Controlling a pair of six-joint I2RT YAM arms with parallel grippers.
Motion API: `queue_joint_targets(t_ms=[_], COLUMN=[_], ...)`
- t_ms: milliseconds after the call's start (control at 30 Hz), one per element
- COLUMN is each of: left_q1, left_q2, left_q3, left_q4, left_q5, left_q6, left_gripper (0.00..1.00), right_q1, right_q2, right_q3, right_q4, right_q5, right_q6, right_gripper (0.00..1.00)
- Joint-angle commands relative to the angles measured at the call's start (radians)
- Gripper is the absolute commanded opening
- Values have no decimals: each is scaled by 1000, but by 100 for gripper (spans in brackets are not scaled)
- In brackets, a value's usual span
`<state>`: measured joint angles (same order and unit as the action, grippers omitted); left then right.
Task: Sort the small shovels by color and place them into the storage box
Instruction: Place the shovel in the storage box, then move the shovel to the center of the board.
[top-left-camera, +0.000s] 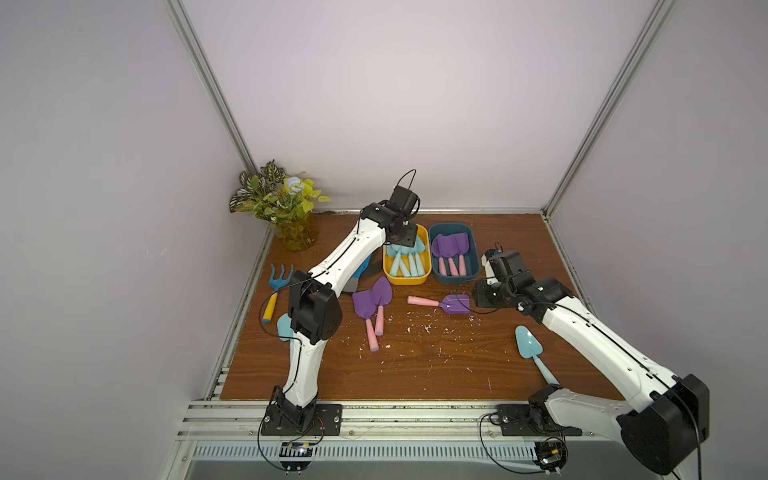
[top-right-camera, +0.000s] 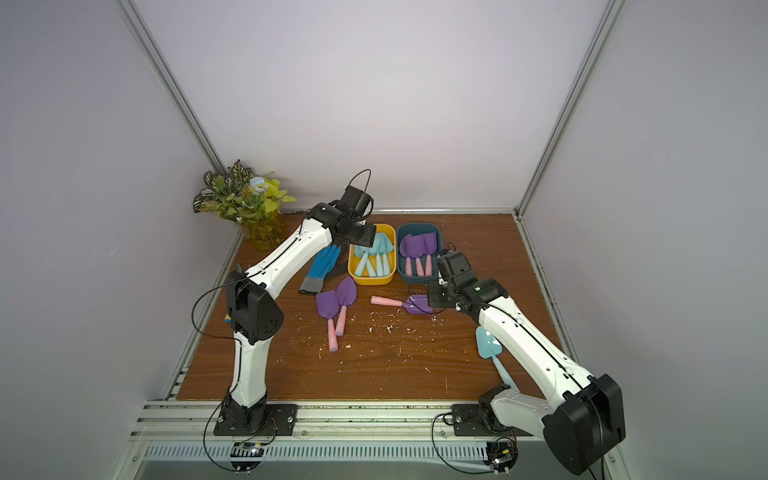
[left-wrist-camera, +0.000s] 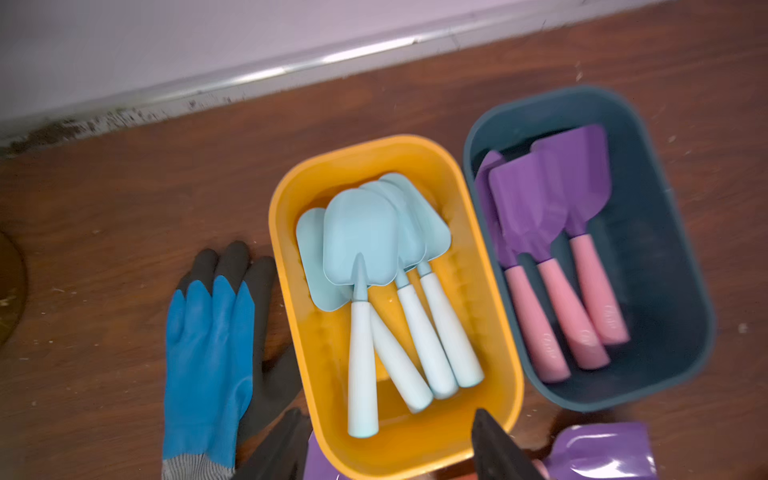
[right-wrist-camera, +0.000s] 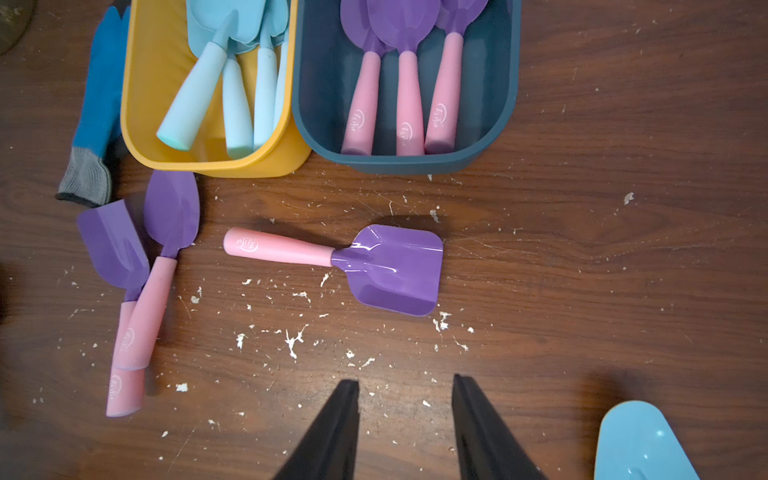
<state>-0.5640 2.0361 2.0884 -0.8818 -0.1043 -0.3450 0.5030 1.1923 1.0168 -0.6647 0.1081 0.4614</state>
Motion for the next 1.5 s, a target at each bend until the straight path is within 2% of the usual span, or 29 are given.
queue_joint_targets(t_ms=[0,200,500,667,800,967,1133,1200,1300,1467], left_q1=[-11,-9,10,18,19,24,30,33,38,41], left_q2=[-89,-282,-450,-499,-512,-522,-534,-535,-533,-544], left_q3=[-114,-402,-762,-895,-963,-997,-1018,-1028,-1037,-1060], left_q4=[-4,83,200,258,290,299,313,324,334,365], left_q5=[-50,-97,-61,-17,11,23,47,66,94,149], left_q6=[-10,-11,-26,-36,-35,-25,-26,-28,-31,-38], left_gripper=[67,70,71,72,72,72,73,73,73,73], right_q1=[5,4,1,-9,-17,-32,-83,-141,-258,-350], right_q2=[11,29,-64,-63,7,111,145,133,95,34], right_q3=[40,-6,-112,-85,11,162,199,180,142,2], right_q4=[-43,-57,-90,-136,-166,-209,-171,-117,-55,-69], right_q5=[31,53,235,306,354,503,599,585,476,373], right_q6=[40,103,266,231,58,-246,-621,-763,-928,-1034], right_gripper=[44,45,52,54,53,55,66,73,74,76])
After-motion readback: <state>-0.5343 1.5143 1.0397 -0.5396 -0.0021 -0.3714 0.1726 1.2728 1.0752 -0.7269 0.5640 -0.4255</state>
